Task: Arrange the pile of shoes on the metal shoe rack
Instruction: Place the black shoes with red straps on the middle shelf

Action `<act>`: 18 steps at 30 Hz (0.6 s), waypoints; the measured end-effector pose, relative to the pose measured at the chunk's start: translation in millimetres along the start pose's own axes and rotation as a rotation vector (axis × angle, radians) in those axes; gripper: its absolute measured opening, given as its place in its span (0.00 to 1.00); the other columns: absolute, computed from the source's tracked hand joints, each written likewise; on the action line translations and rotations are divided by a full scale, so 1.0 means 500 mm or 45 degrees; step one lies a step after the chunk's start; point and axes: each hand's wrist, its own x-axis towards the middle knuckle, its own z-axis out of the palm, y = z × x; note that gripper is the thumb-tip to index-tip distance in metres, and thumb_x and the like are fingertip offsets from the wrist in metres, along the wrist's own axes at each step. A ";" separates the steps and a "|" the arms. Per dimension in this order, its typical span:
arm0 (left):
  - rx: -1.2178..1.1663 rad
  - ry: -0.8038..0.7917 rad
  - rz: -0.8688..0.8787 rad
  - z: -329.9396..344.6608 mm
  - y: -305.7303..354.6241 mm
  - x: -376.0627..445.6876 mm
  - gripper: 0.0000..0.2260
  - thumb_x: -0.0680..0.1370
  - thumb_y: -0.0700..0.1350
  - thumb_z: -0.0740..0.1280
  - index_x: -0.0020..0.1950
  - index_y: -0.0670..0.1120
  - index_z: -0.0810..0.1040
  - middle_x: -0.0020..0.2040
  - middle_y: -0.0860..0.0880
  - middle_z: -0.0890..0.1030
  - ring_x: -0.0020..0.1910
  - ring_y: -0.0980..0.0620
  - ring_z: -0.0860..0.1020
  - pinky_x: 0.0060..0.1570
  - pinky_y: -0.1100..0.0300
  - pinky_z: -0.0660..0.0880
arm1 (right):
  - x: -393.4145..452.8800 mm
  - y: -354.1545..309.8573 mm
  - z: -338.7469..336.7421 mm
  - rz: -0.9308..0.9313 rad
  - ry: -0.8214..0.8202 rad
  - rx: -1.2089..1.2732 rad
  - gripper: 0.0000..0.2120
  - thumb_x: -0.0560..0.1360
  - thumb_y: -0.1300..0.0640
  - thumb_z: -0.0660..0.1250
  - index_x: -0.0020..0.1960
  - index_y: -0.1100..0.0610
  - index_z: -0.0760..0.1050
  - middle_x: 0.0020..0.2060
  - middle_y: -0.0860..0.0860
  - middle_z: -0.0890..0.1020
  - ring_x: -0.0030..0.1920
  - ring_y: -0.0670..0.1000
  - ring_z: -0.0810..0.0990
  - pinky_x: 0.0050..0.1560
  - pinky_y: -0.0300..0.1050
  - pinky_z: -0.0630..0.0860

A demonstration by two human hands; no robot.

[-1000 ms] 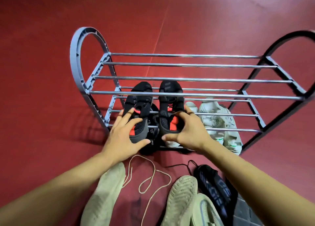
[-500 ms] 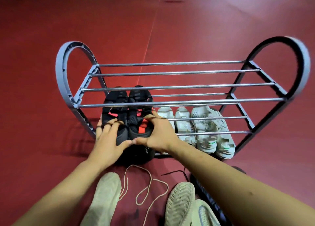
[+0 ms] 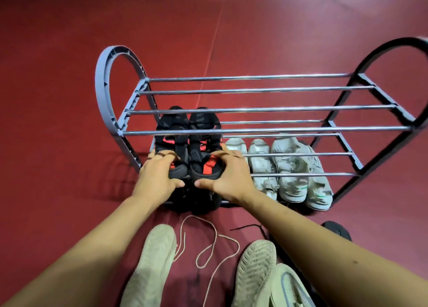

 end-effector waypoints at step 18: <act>0.169 -0.463 -1.014 0.198 -0.025 -0.349 0.54 0.62 0.63 0.79 0.78 0.52 0.52 0.77 0.45 0.59 0.75 0.40 0.60 0.64 0.35 0.67 | -0.190 0.012 -0.045 0.165 0.408 0.318 0.13 0.74 0.55 0.68 0.58 0.56 0.74 0.53 0.52 0.79 0.55 0.55 0.76 0.59 0.54 0.74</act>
